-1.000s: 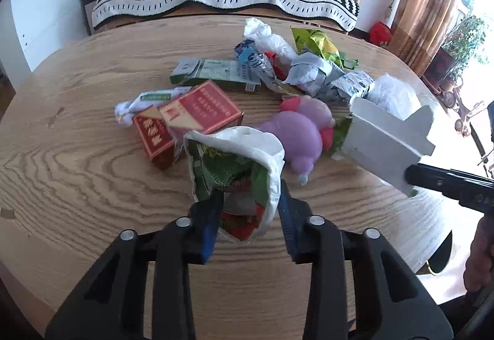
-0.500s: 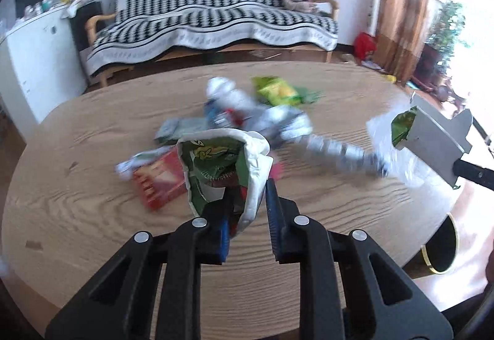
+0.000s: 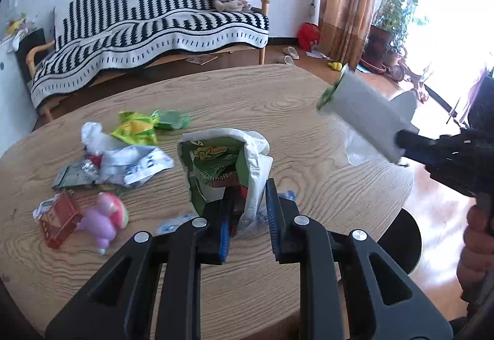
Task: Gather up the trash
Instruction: 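Carry the snack bag and white box over the black trash bin with both tools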
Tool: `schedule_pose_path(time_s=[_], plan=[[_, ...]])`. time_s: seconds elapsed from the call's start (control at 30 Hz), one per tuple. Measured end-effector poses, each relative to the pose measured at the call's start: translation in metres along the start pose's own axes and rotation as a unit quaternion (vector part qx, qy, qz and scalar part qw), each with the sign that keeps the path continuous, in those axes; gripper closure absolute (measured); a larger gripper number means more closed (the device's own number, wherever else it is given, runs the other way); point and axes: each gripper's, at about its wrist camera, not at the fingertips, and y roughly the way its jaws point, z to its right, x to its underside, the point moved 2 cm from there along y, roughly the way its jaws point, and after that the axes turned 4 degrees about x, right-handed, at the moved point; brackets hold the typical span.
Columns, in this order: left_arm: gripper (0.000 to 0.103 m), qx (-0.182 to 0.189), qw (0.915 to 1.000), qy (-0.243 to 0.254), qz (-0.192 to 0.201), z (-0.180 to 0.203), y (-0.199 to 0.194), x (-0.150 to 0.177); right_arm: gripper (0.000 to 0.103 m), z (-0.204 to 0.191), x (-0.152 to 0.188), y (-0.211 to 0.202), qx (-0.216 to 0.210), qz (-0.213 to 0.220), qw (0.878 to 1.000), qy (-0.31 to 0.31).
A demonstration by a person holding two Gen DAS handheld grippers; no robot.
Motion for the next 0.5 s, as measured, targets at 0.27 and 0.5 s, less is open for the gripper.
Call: schedule_pose_path(time_s=[0.27, 0.5], plan=[[0.083, -0.008, 0.9999, -0.006, -0.012, -0.009, 0.012, 0.002, 0.081, -0.009, 0.032, 0.06, 0.105, -0.055, 0.986, -0.115], [0.083, 0.019, 0.9991, -0.018, -0.033, -0.024, 0.019, 0.008, 0.029, -0.008, 0.047, 0.062, 0.126, -0.058, 0.981, -0.134]])
